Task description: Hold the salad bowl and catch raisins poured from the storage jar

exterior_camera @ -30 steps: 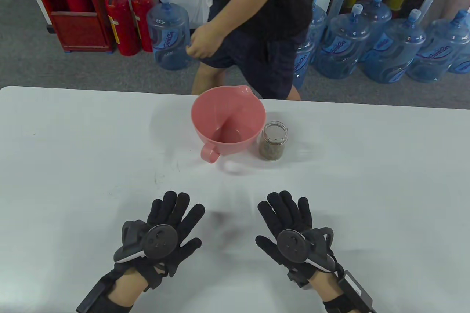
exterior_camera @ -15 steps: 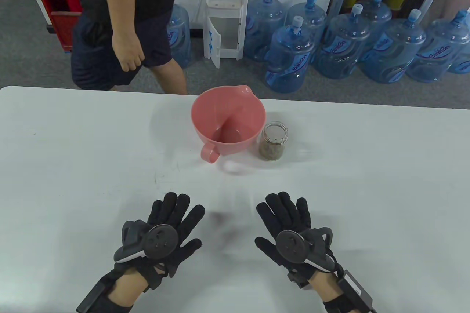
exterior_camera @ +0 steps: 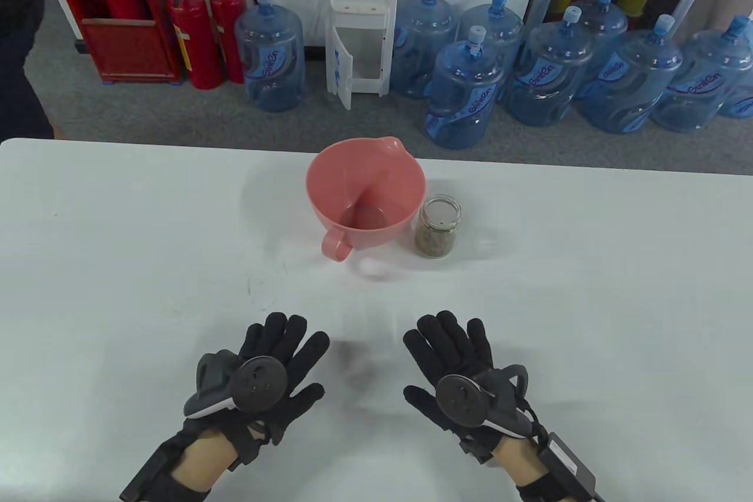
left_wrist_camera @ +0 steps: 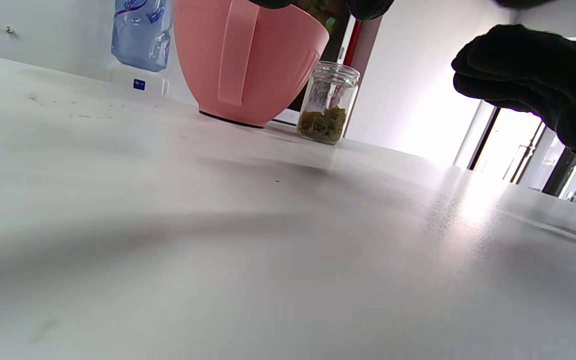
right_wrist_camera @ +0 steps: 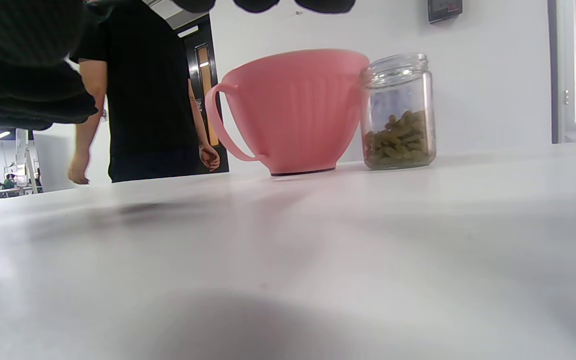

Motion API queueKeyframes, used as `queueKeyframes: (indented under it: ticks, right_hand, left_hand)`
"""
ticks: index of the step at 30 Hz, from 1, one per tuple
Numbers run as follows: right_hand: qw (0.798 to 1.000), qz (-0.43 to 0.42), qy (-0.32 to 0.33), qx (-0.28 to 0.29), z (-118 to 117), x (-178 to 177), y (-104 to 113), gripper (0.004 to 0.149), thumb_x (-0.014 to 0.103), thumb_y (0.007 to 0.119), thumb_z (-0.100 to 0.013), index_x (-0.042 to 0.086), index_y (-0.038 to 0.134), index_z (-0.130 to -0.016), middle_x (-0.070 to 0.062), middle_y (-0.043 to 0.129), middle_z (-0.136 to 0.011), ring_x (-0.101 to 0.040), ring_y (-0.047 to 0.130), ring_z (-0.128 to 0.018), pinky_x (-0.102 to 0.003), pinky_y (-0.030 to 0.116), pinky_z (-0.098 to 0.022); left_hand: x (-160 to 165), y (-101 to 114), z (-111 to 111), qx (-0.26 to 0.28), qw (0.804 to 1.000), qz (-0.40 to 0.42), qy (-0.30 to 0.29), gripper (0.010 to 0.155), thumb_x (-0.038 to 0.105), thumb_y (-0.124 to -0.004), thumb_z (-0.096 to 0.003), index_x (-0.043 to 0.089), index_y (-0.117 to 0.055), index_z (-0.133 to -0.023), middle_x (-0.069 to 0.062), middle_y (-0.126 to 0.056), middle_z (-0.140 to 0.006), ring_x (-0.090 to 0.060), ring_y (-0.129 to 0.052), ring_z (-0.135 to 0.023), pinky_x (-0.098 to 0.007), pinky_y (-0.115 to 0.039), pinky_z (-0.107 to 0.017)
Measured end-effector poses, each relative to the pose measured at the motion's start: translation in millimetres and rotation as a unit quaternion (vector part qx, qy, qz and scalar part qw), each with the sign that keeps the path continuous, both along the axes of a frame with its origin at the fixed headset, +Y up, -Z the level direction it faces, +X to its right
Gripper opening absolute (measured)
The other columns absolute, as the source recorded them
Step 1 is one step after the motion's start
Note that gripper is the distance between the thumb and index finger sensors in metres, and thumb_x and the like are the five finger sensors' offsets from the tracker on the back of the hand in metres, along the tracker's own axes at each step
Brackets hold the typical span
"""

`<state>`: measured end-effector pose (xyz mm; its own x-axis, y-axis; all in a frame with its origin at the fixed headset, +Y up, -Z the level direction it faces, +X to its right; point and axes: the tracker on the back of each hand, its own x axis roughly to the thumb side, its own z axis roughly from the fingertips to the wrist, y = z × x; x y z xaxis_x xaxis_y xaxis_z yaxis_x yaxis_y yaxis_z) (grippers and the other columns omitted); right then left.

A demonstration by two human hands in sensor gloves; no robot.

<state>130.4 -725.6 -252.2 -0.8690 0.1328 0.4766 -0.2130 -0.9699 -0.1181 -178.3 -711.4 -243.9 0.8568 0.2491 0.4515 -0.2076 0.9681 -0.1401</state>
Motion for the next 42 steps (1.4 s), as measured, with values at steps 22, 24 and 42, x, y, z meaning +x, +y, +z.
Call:
queueKeyframes:
  ticks: [22, 24, 42]
  right_hand:
    - [1.0, 0.012, 0.0, 0.004, 1, 1, 1, 0.084, 0.07, 0.065, -0.035, 0.041, 0.024, -0.103, 0.006, 0.016, -0.113, -0.027, 0.025, -0.11, -0.062, 0.021, -0.077]
    - [1.0, 0.013, 0.0, 0.005, 1, 1, 2, 0.084, 0.07, 0.065, -0.035, 0.041, 0.024, -0.103, 0.006, 0.016, -0.113, -0.027, 0.025, -0.11, -0.062, 0.021, -0.077]
    - [1.0, 0.029, -0.002, 0.008, -2, 6, 4, 0.084, 0.07, 0.066, -0.035, 0.041, 0.025, -0.103, 0.006, 0.017, -0.113, -0.027, 0.025, -0.11, -0.062, 0.02, -0.077]
  left_hand:
    - [-21, 52, -114, -0.06, 0.968, 0.176, 0.169, 0.073, 0.067, -0.057, -0.0435, 0.039, -0.04, -0.108, -0.004, -0.033, -0.116, -0.041, -0.025, -0.112, -0.059, -0.029, -0.075]
    - [-21, 48, -128, -0.078, 0.954, 0.21, 0.198, 0.074, 0.067, -0.058, -0.0433, 0.036, -0.039, -0.108, -0.004, -0.033, -0.115, -0.041, -0.025, -0.112, -0.059, -0.028, -0.075]
    - [13, -12, -177, -0.177, 0.887, 0.326, 0.275, 0.073, 0.062, -0.057, -0.0437, 0.021, -0.054, -0.104, -0.007, -0.05, -0.11, -0.046, -0.035, -0.109, -0.06, -0.027, -0.074]
